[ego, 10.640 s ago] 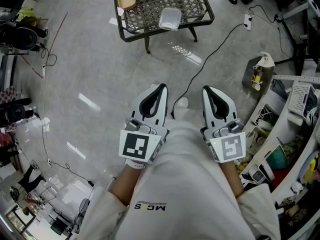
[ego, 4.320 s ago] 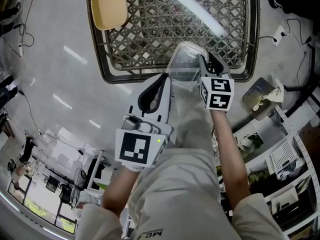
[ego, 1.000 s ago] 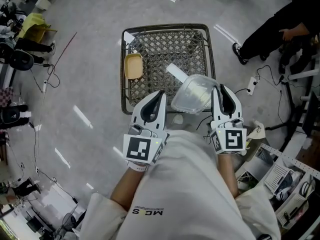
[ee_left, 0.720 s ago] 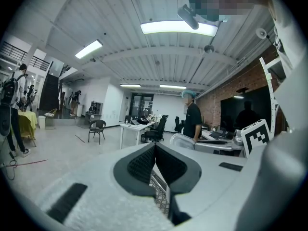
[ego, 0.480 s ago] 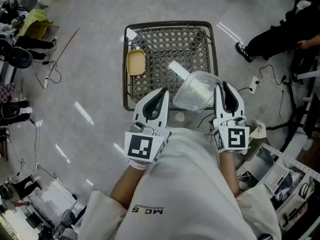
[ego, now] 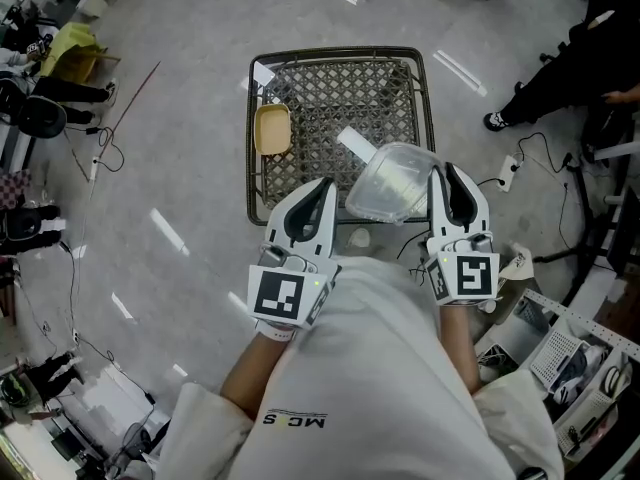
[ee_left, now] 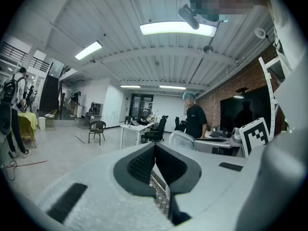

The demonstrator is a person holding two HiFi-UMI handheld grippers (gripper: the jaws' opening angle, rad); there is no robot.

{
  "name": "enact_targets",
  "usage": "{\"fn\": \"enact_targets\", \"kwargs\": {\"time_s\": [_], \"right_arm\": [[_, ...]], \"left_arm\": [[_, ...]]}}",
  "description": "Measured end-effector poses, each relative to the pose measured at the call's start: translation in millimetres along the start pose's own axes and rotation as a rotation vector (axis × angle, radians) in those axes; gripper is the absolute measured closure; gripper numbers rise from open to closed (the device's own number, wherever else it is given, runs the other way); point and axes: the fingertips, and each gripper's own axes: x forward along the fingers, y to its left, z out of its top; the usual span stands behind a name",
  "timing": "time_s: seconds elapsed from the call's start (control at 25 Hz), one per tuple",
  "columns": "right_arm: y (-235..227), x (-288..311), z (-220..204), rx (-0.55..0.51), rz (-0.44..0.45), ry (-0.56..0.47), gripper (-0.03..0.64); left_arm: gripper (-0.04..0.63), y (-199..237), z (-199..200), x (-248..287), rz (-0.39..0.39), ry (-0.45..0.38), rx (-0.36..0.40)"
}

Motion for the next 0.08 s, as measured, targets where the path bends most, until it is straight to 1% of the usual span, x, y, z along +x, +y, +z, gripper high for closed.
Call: {"fn": "enact_targets", "kwargs": {"time_s": [0.08], "right_arm": [[-0.3,-1.6,1.0,-0.001,-0.003,-0.003,0.54]], "left_arm": [[0.571,-0.4,0.7,-1.8,0.0,-0.002,0.002]]}}
